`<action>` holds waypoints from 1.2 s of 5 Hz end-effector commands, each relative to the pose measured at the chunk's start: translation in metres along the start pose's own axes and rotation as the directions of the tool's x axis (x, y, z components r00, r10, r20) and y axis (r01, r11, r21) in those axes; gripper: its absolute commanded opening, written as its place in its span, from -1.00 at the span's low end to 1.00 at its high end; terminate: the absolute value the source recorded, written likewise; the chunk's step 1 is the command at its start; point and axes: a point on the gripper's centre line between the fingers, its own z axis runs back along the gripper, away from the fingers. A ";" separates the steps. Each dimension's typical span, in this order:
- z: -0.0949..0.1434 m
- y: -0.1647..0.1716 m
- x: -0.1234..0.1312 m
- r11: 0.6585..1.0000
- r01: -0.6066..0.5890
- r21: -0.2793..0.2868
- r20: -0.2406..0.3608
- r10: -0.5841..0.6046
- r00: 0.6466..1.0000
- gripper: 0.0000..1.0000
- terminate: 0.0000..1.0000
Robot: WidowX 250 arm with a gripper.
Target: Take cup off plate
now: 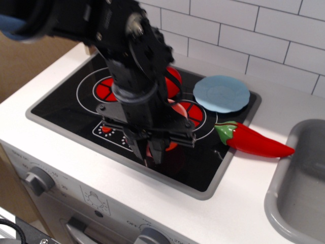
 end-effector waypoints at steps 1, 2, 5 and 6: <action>-0.001 -0.001 0.004 0.999 -0.045 -0.008 -0.005 0.045 0.999 1.00 -1.00; 0.001 -0.003 0.004 0.999 -0.042 -0.010 -0.004 0.042 0.999 1.00 -1.00; 0.055 0.008 0.029 0.988 -0.152 -0.016 0.049 0.152 0.987 1.00 -1.00; 0.064 0.017 0.049 0.977 -0.212 0.017 0.045 0.211 0.976 1.00 -1.00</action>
